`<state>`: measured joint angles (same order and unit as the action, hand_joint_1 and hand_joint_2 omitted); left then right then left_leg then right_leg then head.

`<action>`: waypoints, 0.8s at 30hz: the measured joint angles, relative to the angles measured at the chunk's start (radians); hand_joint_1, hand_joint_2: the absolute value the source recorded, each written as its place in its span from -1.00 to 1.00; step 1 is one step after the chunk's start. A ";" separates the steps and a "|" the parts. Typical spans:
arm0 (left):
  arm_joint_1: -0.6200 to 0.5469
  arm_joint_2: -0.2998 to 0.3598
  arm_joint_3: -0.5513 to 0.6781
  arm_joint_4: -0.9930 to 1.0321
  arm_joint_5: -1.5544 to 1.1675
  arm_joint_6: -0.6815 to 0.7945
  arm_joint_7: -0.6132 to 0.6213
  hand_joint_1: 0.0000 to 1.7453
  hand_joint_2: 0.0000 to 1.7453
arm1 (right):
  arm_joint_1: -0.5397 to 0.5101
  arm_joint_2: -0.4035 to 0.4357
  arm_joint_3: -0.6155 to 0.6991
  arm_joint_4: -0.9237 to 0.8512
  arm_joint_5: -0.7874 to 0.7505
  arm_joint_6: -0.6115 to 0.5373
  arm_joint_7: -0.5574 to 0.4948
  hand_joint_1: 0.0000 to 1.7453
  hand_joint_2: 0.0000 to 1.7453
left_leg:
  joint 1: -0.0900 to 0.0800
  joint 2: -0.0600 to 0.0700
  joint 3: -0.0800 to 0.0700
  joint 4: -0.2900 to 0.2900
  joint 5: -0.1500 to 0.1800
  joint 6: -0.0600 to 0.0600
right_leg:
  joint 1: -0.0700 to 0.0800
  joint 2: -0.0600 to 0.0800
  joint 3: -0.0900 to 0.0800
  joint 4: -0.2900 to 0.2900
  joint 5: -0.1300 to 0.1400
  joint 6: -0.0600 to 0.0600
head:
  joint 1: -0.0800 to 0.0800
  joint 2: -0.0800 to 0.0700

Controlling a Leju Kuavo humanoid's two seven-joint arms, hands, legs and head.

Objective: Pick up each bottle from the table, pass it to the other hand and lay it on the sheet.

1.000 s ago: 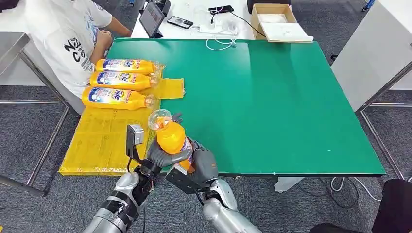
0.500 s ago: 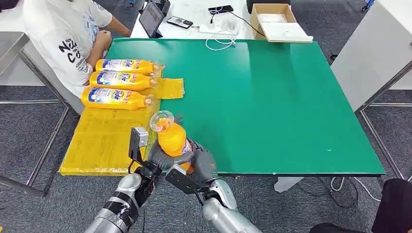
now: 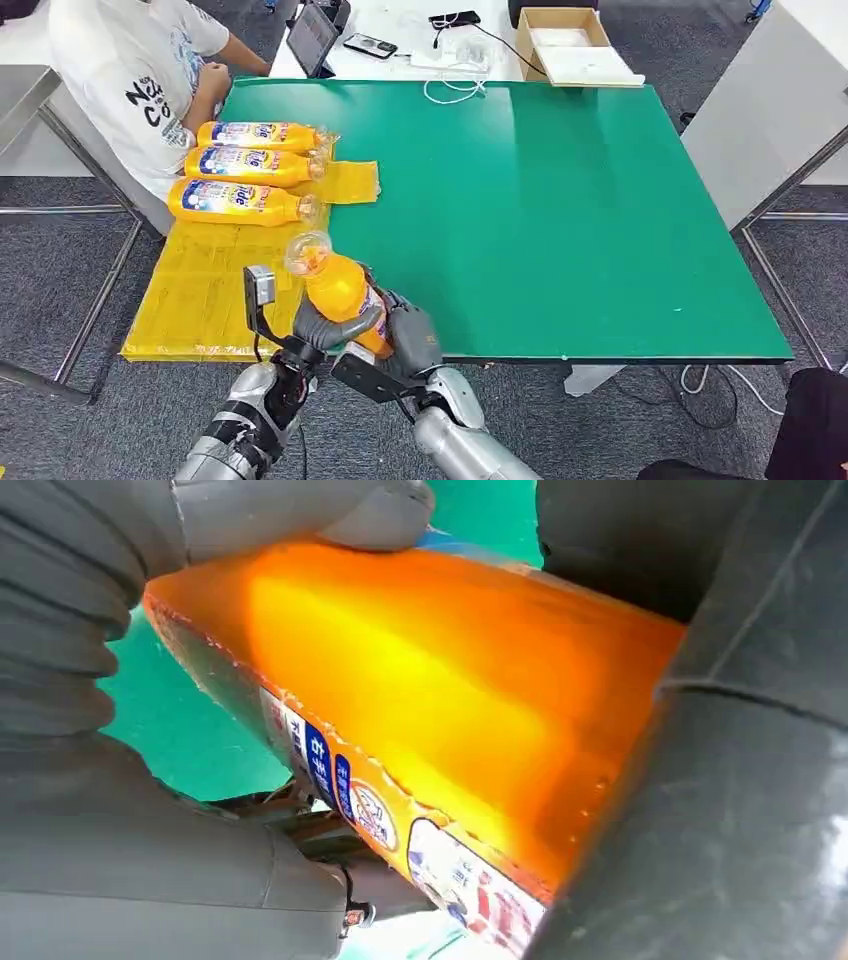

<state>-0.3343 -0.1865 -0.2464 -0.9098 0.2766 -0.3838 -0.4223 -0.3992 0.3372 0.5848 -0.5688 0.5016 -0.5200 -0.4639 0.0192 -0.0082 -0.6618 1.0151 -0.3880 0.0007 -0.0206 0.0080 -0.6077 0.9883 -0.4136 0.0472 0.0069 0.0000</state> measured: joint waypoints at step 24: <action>-0.067 -0.007 0.104 -0.138 -0.546 0.808 -0.219 1.00 1.00 | 0.100 -0.026 -0.040 -0.344 -0.104 0.074 -0.085 -1.00 -1.00 | 0.001 -0.001 -0.001 0.000 0.000 0.000 | 0.000 0.000 0.000 0.000 0.000 0.000 | 0.000 0.000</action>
<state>-0.4011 -0.1930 -0.1427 -1.0483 -0.2699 0.4240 -0.6408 -0.2988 0.3109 0.5452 -0.9127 0.3975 -0.4462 -0.5488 0.0198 -0.0091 -0.6624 1.0151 -0.3879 0.0006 -0.0201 0.0078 -0.6078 0.9885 -0.4136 0.0471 0.0072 0.0000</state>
